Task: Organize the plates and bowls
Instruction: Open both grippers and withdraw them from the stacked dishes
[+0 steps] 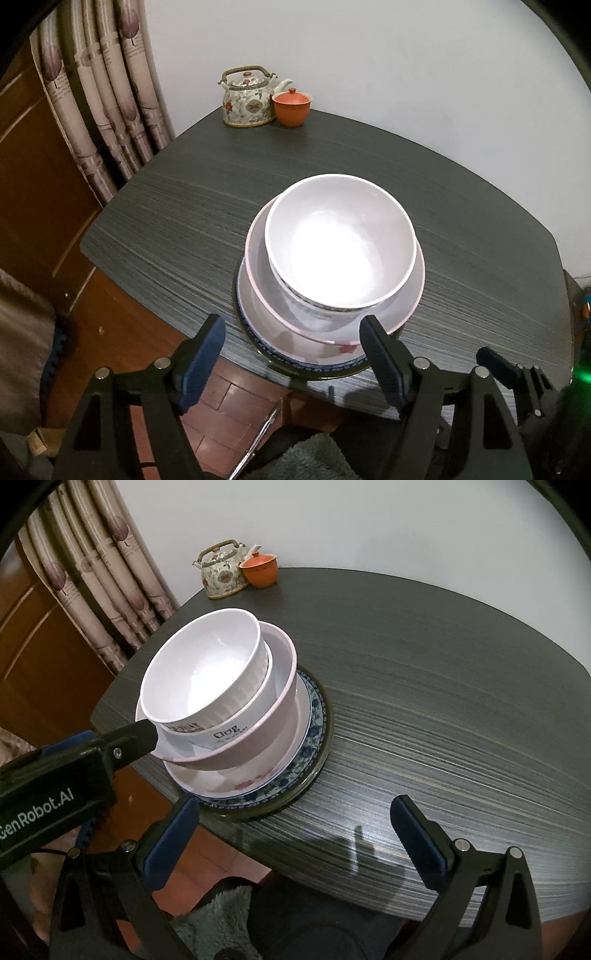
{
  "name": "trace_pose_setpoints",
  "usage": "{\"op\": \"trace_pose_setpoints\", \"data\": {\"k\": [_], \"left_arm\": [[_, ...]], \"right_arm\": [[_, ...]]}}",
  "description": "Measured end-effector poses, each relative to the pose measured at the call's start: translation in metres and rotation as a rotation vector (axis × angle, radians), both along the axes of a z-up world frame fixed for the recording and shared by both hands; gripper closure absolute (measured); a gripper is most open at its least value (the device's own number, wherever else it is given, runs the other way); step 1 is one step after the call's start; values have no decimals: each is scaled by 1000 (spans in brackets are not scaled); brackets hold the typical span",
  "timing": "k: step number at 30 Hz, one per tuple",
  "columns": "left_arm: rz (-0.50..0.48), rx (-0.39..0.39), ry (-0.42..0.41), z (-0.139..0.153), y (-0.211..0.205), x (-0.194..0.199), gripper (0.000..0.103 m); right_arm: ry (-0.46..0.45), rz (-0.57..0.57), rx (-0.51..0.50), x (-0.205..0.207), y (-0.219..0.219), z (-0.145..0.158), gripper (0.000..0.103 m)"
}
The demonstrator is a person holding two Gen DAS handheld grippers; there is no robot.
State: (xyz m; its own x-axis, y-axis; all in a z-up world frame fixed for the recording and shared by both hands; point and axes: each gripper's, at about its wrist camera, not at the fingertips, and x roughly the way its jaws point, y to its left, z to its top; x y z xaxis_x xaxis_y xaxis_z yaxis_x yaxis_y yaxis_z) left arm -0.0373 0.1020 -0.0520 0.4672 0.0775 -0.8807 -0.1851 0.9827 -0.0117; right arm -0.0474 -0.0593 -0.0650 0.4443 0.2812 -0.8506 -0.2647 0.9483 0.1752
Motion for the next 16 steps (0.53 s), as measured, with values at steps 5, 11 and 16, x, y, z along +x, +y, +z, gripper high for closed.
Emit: {"op": "trace_pose_setpoints", "data": {"k": [5,11,16], "left_arm": [[-15,-9,-11,2,-1,-1,26],[-20,-16,-2,0,-2,1,26],[-16,-17,12,-3,-2,2,26]], "right_arm": [[6,4,4,-1,-1,-1,0],[12,-1,8,0,-1,-3,1],[16,-1,8,0,-1,-4,1]]}}
